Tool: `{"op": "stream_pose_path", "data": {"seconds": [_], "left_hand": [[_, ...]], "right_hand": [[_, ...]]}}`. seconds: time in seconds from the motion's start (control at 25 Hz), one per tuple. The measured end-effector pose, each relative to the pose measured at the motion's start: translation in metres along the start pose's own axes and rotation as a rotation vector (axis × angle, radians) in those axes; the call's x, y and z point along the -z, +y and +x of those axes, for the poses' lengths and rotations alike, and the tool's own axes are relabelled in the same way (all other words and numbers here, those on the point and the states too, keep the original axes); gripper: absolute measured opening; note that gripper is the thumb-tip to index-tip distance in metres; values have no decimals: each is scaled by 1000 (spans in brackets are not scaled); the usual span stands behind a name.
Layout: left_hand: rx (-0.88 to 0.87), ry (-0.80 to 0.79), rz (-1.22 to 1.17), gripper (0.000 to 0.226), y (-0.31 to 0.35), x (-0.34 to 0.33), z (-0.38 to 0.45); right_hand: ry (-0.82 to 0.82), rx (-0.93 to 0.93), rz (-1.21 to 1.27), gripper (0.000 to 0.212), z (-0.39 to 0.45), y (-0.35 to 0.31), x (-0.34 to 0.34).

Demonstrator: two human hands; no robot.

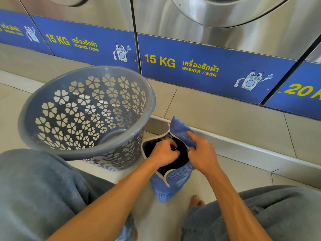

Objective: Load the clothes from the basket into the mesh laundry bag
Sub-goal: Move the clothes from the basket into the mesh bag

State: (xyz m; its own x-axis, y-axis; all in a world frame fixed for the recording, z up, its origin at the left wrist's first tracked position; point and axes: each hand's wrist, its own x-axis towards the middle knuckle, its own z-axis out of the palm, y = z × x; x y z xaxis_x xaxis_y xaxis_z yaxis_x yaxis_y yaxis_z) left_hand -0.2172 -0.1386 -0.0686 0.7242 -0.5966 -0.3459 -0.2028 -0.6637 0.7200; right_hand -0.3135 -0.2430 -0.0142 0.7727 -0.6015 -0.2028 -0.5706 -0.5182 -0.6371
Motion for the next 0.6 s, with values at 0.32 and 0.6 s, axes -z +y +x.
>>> {"op": "stream_pose_path", "data": {"seconds": [0.32, 0.6], "left_hand": [[103, -254, 471, 80, -14, -1, 32], [-15, -221, 202, 35, 7, 32, 11]], "right_hand": [[-68, 38, 21, 65, 5, 1, -10], [-24, -49, 71, 64, 8, 7, 13]]}}
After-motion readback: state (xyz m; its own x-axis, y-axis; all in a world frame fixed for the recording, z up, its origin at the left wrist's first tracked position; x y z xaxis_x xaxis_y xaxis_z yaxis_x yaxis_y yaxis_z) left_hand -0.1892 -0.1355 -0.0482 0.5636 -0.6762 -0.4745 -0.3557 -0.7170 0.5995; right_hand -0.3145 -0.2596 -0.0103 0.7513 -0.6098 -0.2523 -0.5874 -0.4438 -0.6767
